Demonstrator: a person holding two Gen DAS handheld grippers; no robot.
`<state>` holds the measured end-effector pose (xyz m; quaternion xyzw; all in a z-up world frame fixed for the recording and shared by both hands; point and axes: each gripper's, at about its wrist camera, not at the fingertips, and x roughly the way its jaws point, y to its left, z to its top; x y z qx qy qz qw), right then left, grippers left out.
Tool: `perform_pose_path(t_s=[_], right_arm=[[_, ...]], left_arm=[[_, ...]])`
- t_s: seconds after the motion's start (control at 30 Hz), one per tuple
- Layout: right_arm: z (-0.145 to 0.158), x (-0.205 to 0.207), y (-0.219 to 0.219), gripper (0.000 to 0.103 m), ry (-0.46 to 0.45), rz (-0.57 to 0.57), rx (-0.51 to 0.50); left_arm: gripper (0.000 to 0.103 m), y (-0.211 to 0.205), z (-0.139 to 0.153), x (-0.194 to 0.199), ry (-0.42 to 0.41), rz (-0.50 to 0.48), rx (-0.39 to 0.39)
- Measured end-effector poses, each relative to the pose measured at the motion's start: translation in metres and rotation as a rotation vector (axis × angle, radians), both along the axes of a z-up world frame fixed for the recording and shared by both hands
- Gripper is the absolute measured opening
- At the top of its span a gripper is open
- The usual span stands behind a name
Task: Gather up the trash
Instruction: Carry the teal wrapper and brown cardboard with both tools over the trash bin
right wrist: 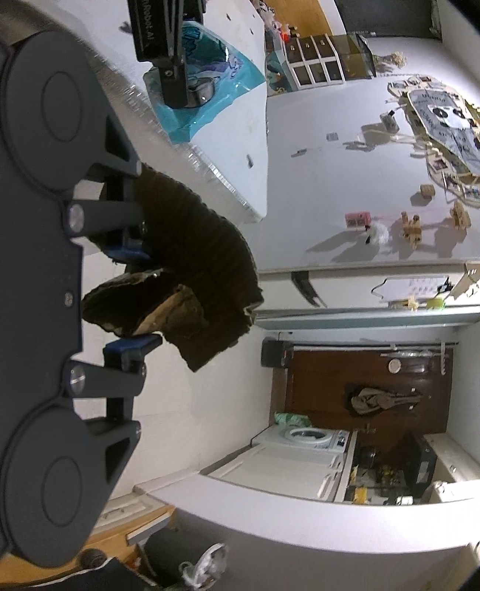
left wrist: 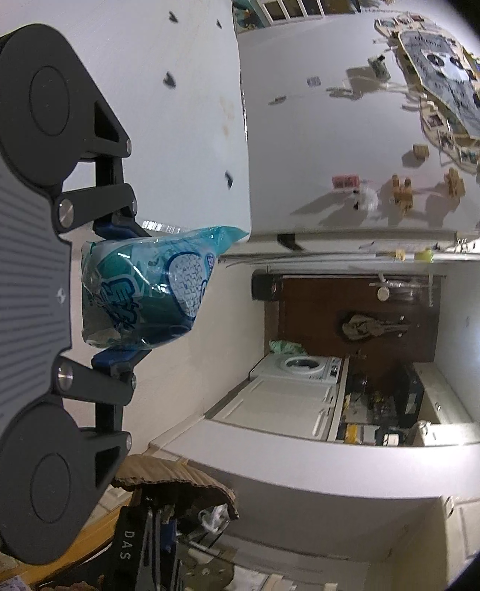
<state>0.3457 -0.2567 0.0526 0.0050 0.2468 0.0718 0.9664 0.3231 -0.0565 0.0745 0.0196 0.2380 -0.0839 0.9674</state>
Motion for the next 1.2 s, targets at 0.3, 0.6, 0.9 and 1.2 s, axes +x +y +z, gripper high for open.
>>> perform_pose_path(t_s=[0.3, 0.6, 0.9, 1.2], right_arm=[[-0.042, -0.014, -0.043, 0.041, 0.06, -0.038, 0.006], [-0.101, -0.014, -0.072, 0.041, 0.16, -0.068, 0.035], [-0.163, 0.005, -0.086, 0.042, 0.288, -0.066, 0.023], [-0.232, 0.041, -0.081, 0.042, 0.454, -0.005, -0.058]], left_arm=[[0.055, -0.051, -0.031, -0.003, 0.06, -0.054, 0.013], [0.055, -0.089, -0.074, 0.011, 0.143, -0.084, 0.03], [0.055, -0.112, -0.134, 0.033, 0.254, -0.093, 0.051], [0.055, -0.115, -0.209, 0.067, 0.399, -0.072, 0.05]])
